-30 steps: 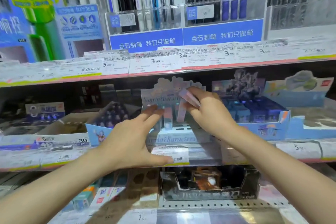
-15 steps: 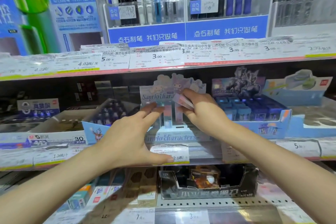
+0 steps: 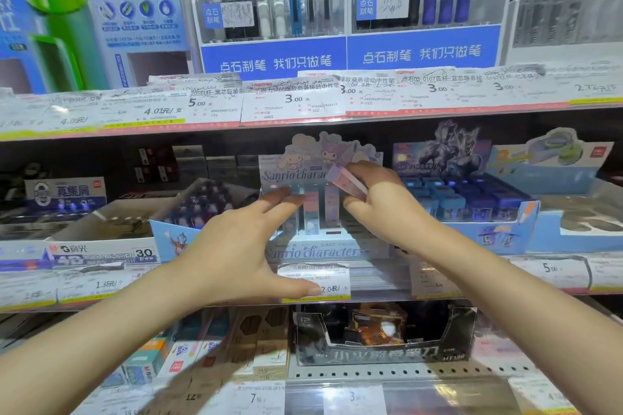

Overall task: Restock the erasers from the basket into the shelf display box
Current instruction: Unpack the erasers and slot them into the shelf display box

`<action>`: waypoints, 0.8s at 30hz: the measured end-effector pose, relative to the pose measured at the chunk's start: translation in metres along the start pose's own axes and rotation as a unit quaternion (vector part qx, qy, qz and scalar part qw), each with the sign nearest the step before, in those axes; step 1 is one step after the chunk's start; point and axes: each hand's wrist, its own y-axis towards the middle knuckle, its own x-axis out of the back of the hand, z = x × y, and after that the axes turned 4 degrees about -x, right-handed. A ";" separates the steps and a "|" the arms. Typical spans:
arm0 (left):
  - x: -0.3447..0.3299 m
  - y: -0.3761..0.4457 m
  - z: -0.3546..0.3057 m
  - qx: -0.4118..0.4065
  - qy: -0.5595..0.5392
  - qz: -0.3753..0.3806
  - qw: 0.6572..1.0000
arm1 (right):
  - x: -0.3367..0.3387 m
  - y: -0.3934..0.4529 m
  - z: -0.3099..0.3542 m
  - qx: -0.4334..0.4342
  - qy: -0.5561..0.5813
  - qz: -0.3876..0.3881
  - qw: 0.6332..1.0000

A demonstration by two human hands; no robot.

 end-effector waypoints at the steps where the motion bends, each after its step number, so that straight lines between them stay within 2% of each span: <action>1: 0.001 0.000 0.001 -0.002 -0.003 0.001 1.000 | 0.001 0.000 0.001 -0.003 0.001 0.002 1.000; 8: 0.004 0.002 0.003 -0.010 -0.012 0.007 1.000 | -0.003 -0.001 0.004 -0.021 0.006 0.011 1.000; 13: 0.005 0.004 0.003 -0.014 -0.018 -0.004 1.000 | -0.006 -0.007 0.000 0.004 -0.022 0.023 0.999; 19: 0.005 0.009 0.005 -0.007 -0.019 -0.013 1.000 | 0.001 -0.008 0.002 -0.038 0.071 0.024 0.996; 21: 0.003 0.011 0.007 0.003 -0.037 -0.035 0.999 | 0.000 -0.015 0.003 -0.043 0.115 0.016 0.992; 24: 0.004 0.011 0.004 -0.004 -0.045 -0.128 0.991 | 0.002 -0.024 0.004 -0.041 0.166 0.018 0.985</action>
